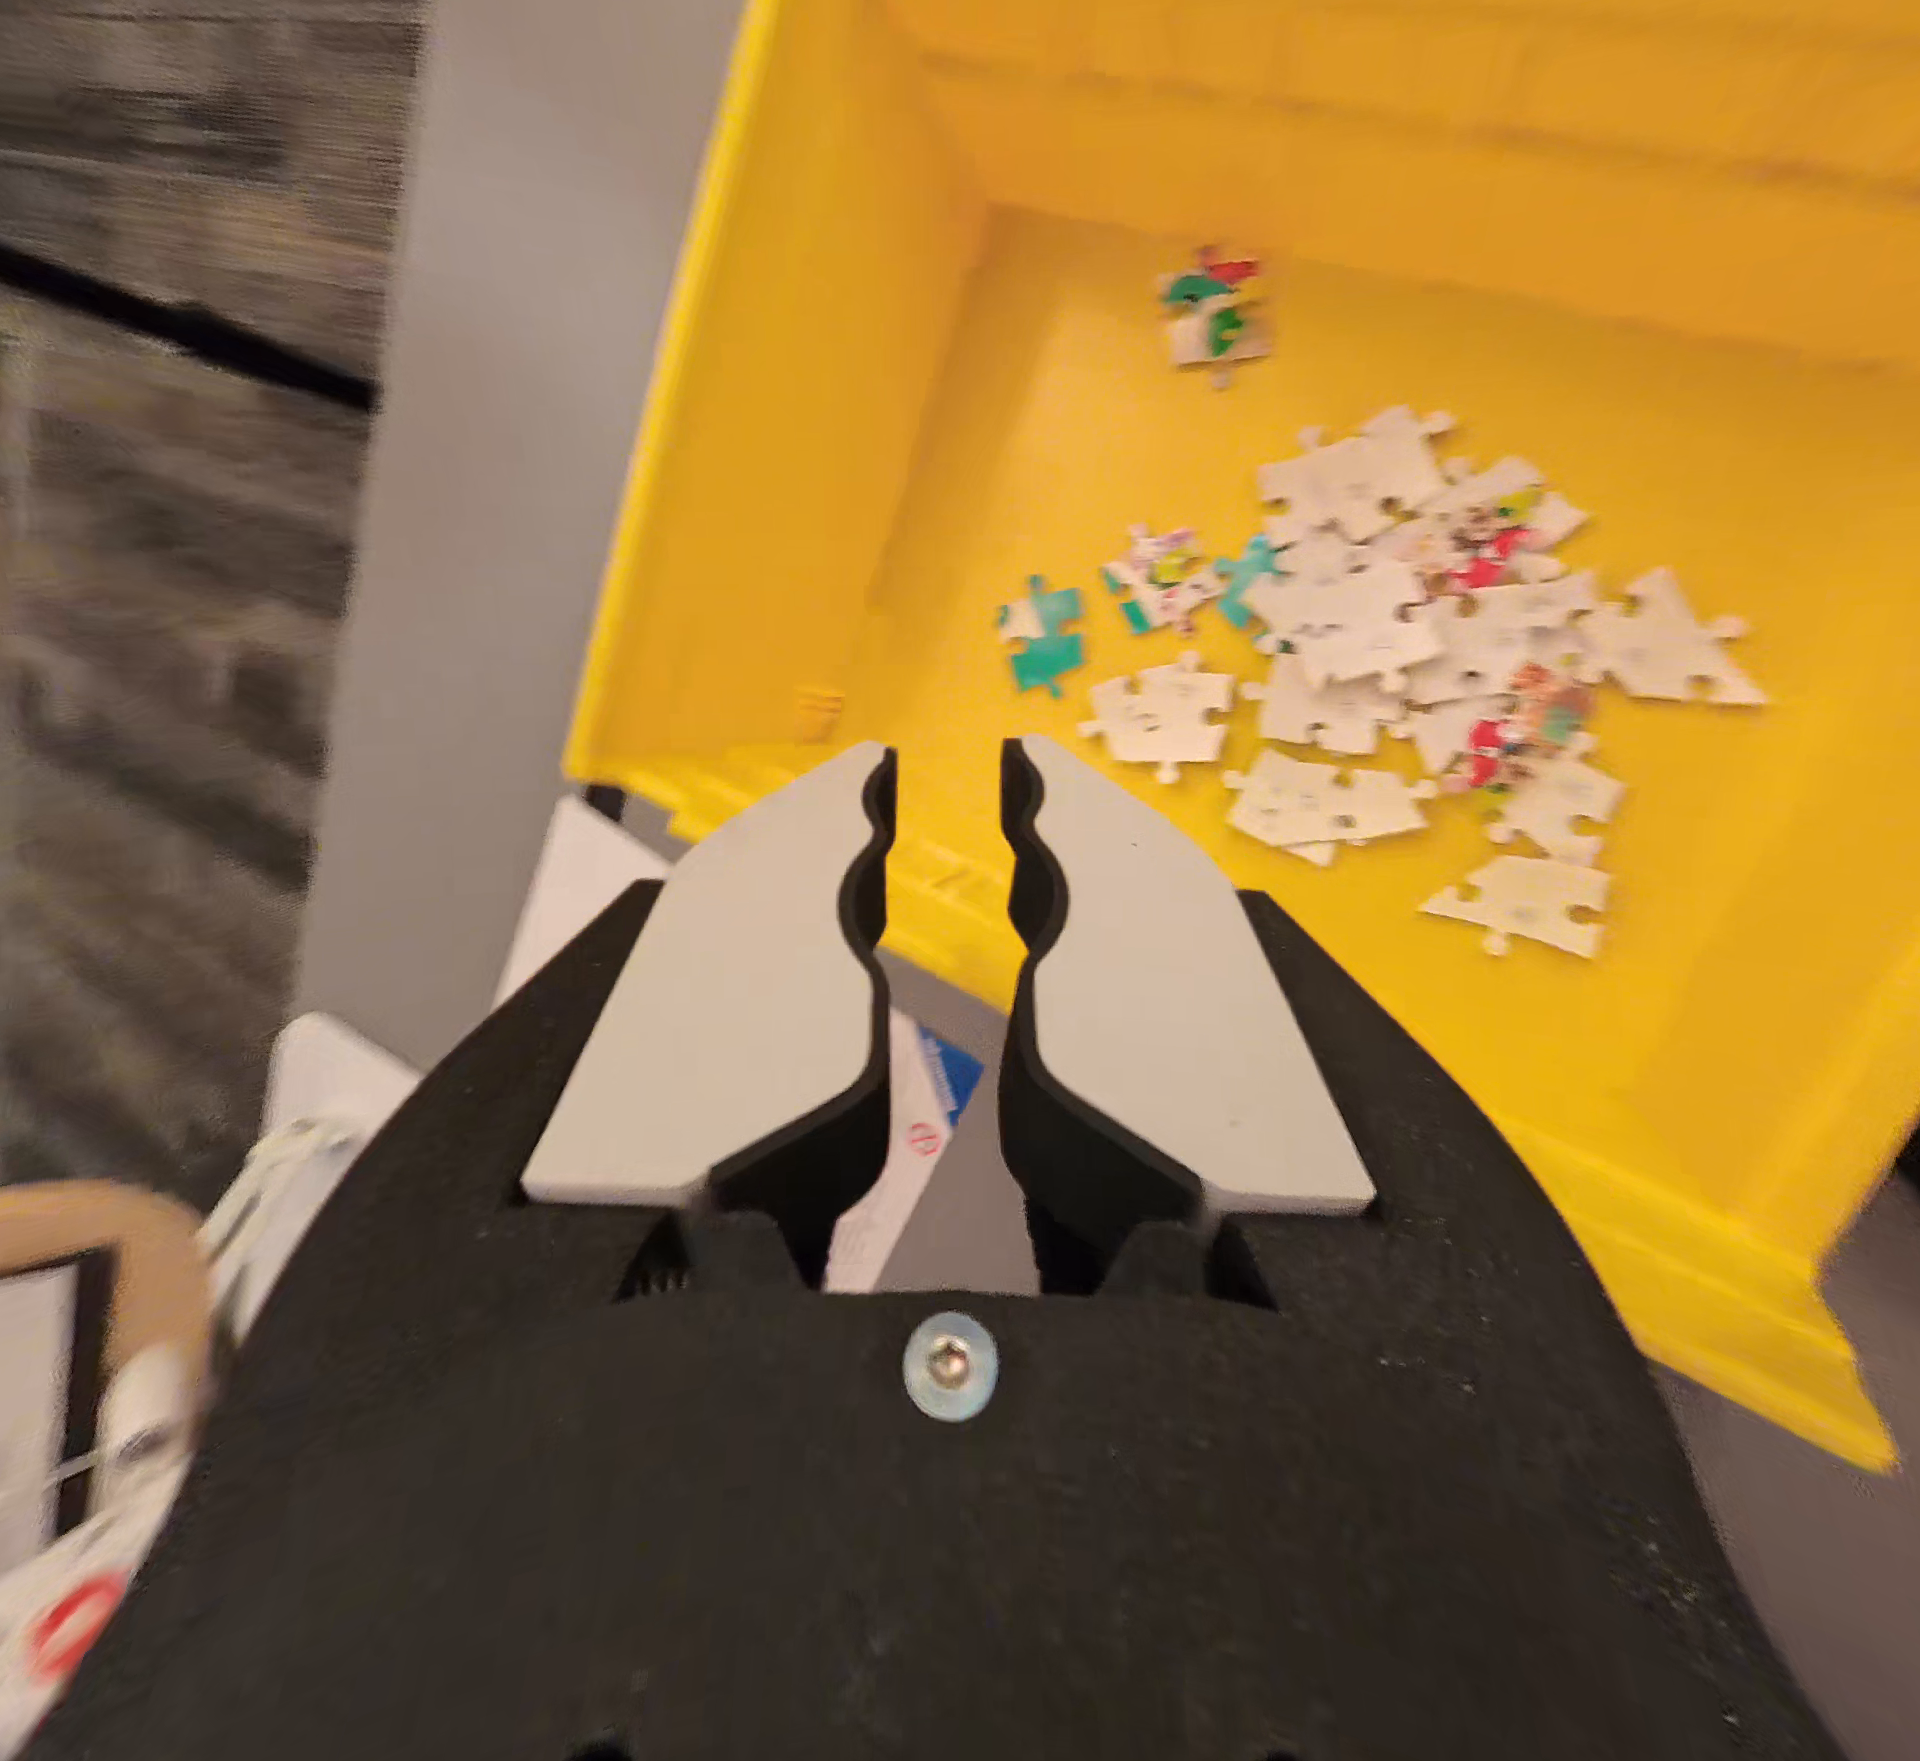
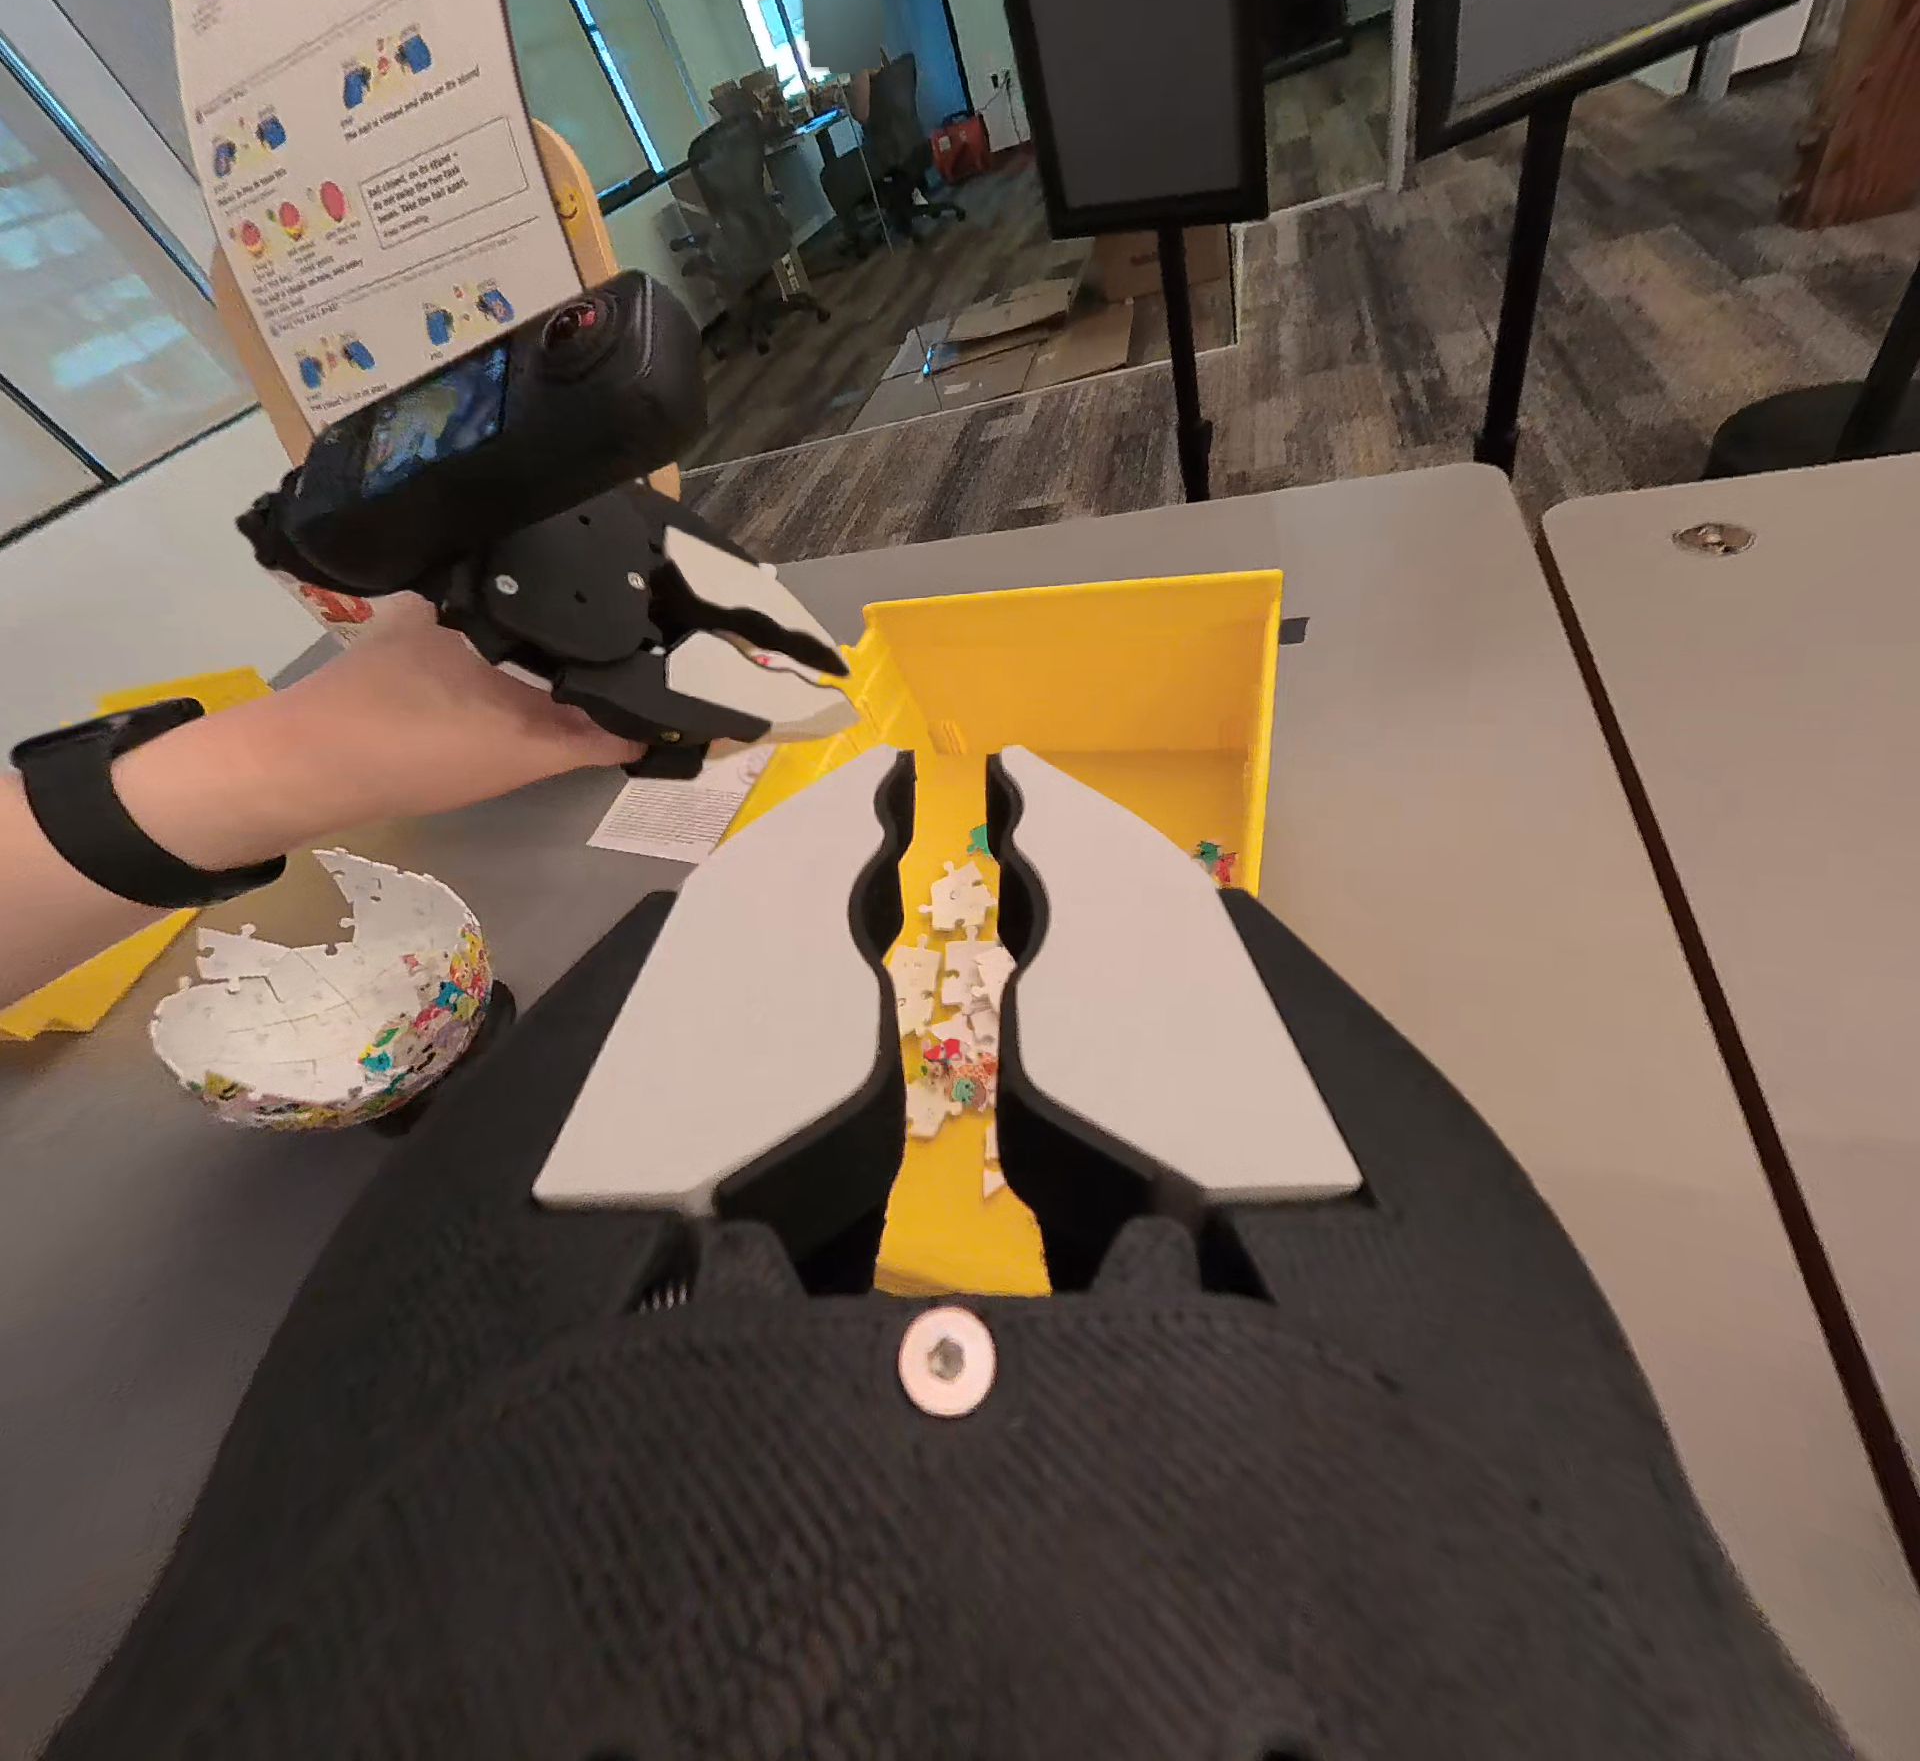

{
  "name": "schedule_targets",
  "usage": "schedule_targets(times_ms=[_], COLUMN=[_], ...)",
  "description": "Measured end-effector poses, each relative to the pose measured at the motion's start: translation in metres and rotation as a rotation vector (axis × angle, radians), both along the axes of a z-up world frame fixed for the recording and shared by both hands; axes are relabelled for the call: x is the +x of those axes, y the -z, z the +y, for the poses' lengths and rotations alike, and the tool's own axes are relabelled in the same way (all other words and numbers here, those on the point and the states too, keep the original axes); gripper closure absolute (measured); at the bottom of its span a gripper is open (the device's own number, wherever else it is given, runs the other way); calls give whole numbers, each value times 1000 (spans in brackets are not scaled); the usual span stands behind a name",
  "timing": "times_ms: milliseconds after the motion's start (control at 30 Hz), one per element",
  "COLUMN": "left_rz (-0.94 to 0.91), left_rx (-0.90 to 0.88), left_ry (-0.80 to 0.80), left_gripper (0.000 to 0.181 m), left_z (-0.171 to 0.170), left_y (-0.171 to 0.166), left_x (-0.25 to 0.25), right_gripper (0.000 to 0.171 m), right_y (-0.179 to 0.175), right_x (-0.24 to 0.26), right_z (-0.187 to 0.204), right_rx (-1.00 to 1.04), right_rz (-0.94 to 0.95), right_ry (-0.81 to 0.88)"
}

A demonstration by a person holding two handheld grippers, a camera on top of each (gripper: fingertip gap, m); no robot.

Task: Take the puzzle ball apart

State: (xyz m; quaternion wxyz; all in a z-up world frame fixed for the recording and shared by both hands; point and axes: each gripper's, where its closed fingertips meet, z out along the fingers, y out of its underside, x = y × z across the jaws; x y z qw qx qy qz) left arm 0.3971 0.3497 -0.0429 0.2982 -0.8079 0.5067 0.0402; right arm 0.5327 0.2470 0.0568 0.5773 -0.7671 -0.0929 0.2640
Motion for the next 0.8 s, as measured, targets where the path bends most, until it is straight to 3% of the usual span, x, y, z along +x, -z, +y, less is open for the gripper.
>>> schedule_targets(times_ms=[133, 300, 567, 800], left_rz=[167, 404, 523, 496], left_rx=[254, 584, 721, 612], left_ry=[-70, 7, 39, -30], left_gripper=[150, 150, 150, 154], left_z=[10, -7, -64, -92], left_y=[-34, -88, -119, -104], left_x=[-29, -57, -118, -187], right_gripper=[158, 157, 150, 150], right_y=[-16, -52, -80, -81], right_x=[-1, -23, -56, -98], right_z=[-17, -34, -53, -50], right_rx=[49, 205, 303, 304], right_rz=[-71, -167, -305, -437], right_ry=[19, -7, -21, -91])
